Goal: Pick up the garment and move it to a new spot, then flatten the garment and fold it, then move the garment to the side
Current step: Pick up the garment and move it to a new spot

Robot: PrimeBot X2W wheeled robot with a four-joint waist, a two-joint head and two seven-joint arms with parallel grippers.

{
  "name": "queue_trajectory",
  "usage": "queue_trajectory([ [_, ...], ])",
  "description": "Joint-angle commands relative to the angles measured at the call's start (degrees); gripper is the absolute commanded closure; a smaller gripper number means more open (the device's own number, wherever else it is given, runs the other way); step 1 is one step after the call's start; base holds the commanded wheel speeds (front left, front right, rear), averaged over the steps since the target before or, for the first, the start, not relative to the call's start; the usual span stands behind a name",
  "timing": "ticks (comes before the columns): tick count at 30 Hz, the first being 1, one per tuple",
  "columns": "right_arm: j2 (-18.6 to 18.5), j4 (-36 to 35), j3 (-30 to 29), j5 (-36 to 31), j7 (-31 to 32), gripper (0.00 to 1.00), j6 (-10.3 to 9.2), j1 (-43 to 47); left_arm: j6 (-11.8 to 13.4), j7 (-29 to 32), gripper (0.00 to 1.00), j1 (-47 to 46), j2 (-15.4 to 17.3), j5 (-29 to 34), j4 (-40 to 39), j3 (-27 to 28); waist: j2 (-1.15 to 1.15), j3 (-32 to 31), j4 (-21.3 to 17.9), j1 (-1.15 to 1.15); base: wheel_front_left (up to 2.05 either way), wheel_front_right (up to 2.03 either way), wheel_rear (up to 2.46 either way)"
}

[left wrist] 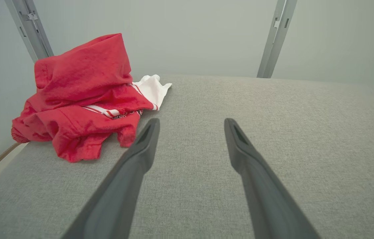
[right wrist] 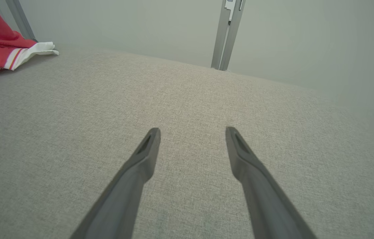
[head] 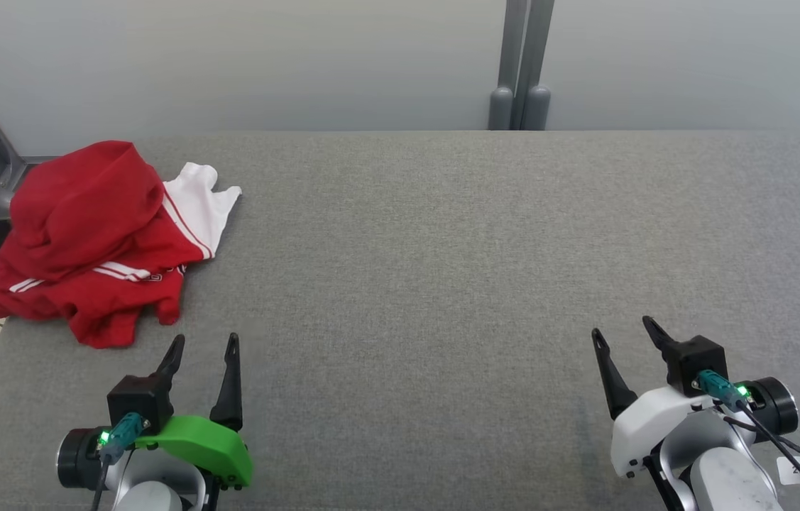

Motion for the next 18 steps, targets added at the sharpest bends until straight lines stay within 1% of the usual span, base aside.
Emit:
queue_trajectory([
  [1,-0.2,-0.2,0.1,0.4,-0.2,0.00,0.00,0.5,0.3,0.0,0.00,0.4,0.6,-0.3,0.0,0.2,0.00,-0.2,1.5,0.00,0.00,0.00,0.00],
  [14,-0.2,-0.2,1.4,1.6,-0.7,0.00,0.00,1.5,1.0,1.0,0.00,1.7,1.8,-0.6,-0.5,-0.3,0.00,-0.5,11.6,0.00,0.00,0.00,0.00],
  [18,-0.2,-0.2,2.2,1.6,-0.9,0.00,-0.01,1.0,1.3,1.4,0.00,2.2,2.4,-1.1,-0.9,0.1,0.00,-0.4,14.0,0.00,0.00,0.00,0.00],
])
